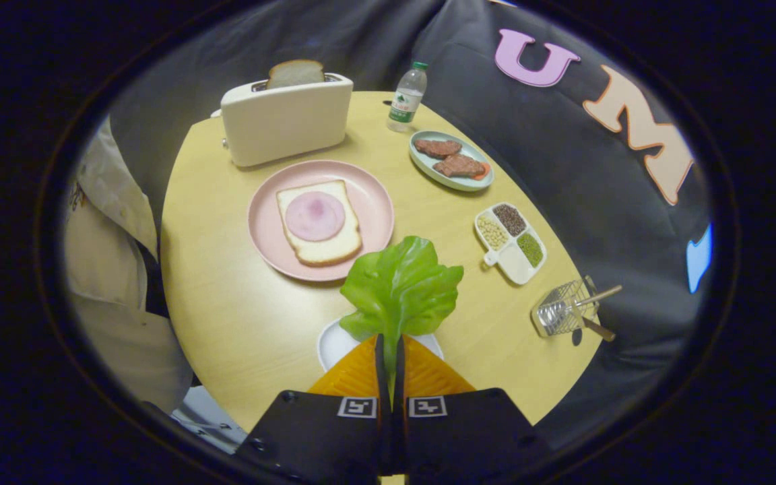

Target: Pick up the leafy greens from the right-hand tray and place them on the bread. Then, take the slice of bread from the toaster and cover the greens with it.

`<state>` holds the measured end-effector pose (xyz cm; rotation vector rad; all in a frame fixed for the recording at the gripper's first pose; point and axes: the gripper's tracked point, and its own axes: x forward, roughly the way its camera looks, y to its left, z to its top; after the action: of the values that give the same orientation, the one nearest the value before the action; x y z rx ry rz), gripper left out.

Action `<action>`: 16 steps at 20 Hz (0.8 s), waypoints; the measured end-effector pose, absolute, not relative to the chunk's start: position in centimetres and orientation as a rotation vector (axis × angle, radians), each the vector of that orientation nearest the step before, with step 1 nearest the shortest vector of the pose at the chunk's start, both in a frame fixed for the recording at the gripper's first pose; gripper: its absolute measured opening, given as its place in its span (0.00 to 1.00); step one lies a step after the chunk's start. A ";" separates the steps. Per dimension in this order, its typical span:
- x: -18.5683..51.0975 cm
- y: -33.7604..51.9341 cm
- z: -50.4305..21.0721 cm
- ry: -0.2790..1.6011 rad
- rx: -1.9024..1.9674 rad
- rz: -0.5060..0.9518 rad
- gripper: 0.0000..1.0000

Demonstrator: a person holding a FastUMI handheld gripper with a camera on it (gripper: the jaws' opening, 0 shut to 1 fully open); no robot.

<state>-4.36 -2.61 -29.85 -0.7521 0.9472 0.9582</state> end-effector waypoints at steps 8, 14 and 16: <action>-4.7 4.0 -30.1 0.915 -0.754 1.035 0.03; -5.2 8.6 -30.7 0.917 -0.748 1.095 0.03; -5.7 9.8 -31.2 0.923 -0.741 1.115 0.03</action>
<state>-5.66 9.82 -31.18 -0.7409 0.9226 1.1146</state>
